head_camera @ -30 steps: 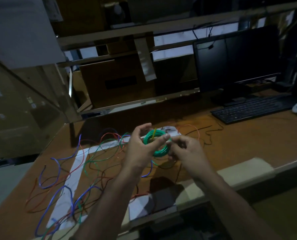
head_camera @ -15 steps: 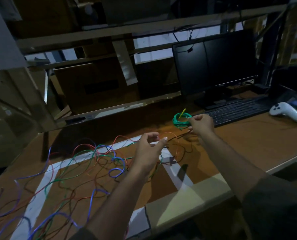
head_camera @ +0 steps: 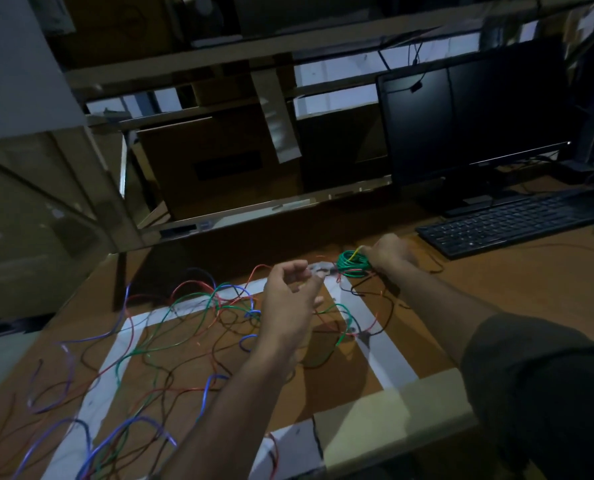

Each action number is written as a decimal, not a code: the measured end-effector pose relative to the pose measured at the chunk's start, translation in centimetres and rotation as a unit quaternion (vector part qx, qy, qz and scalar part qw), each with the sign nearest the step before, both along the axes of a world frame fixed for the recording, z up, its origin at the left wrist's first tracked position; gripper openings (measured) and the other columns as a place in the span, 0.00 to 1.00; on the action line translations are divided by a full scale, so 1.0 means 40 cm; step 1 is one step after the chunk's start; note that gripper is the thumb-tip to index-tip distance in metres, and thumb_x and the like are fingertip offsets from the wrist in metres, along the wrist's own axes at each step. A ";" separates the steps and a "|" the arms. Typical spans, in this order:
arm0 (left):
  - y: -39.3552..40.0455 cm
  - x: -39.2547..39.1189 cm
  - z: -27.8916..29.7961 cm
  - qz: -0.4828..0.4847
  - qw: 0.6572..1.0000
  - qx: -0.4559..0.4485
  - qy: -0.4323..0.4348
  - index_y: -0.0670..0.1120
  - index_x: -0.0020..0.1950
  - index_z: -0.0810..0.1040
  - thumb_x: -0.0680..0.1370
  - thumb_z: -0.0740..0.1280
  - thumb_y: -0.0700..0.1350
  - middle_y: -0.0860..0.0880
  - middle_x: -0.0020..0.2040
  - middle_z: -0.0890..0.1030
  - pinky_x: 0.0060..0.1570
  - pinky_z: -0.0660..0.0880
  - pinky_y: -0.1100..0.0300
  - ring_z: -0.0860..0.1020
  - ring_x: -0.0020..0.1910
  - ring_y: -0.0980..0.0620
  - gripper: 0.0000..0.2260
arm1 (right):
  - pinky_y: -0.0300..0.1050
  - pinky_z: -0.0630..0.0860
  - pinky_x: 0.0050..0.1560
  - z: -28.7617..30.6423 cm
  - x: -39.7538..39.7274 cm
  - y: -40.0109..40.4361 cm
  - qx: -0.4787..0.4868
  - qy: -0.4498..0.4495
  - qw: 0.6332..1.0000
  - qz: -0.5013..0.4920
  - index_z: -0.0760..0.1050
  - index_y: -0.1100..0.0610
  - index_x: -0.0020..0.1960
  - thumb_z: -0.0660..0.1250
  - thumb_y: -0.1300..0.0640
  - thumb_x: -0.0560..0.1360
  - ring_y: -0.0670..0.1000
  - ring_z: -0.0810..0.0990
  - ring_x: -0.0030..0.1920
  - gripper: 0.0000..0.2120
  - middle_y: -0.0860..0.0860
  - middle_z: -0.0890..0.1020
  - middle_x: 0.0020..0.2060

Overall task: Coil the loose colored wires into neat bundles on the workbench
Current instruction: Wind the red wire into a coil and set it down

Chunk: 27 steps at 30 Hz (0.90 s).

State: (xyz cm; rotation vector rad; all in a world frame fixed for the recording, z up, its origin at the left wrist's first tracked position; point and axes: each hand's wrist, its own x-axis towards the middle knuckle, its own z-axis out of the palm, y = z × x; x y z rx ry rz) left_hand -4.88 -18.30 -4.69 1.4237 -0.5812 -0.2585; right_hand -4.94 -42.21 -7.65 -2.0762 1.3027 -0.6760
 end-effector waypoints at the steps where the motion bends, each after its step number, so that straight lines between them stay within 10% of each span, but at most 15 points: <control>1: 0.008 -0.001 0.004 -0.008 1.000 -0.007 0.007 0.46 0.60 0.77 0.80 0.72 0.40 0.48 0.54 0.79 0.53 0.84 0.51 0.80 0.54 0.52 0.10 | 0.50 0.80 0.42 0.003 -0.005 0.008 -0.010 0.005 1.000 -0.004 0.78 0.56 0.44 0.66 0.41 0.79 0.53 0.82 0.39 0.18 0.52 0.81 0.38; 7: 0.074 -0.004 0.026 -0.032 0.998 -0.048 0.039 0.43 0.58 0.79 0.80 0.71 0.38 0.44 0.55 0.81 0.53 0.83 0.55 0.83 0.57 0.47 0.08 | 0.45 0.67 0.31 0.060 -0.086 0.075 -0.196 0.089 0.976 0.015 0.76 0.58 0.49 0.51 0.38 0.84 0.54 0.75 0.35 0.26 0.53 0.78 0.37; 13: 0.219 0.000 0.071 -0.020 0.995 -0.091 0.032 0.40 0.61 0.78 0.81 0.70 0.38 0.36 0.58 0.81 0.48 0.82 0.60 0.84 0.50 0.49 0.09 | 0.45 0.67 0.34 0.102 -0.169 0.211 -0.329 0.053 0.942 0.026 0.78 0.55 0.55 0.60 0.44 0.83 0.52 0.76 0.40 0.16 0.52 0.81 0.45; 27: 0.644 -0.062 0.027 0.073 0.993 -0.093 -0.027 0.40 0.58 0.79 0.81 0.69 0.37 0.44 0.47 0.82 0.47 0.81 0.59 0.82 0.46 0.48 0.07 | 0.49 0.81 0.46 0.015 -0.292 0.790 -0.096 -0.205 0.928 0.296 0.84 0.50 0.48 0.70 0.51 0.79 0.40 0.81 0.42 0.04 0.41 0.84 0.40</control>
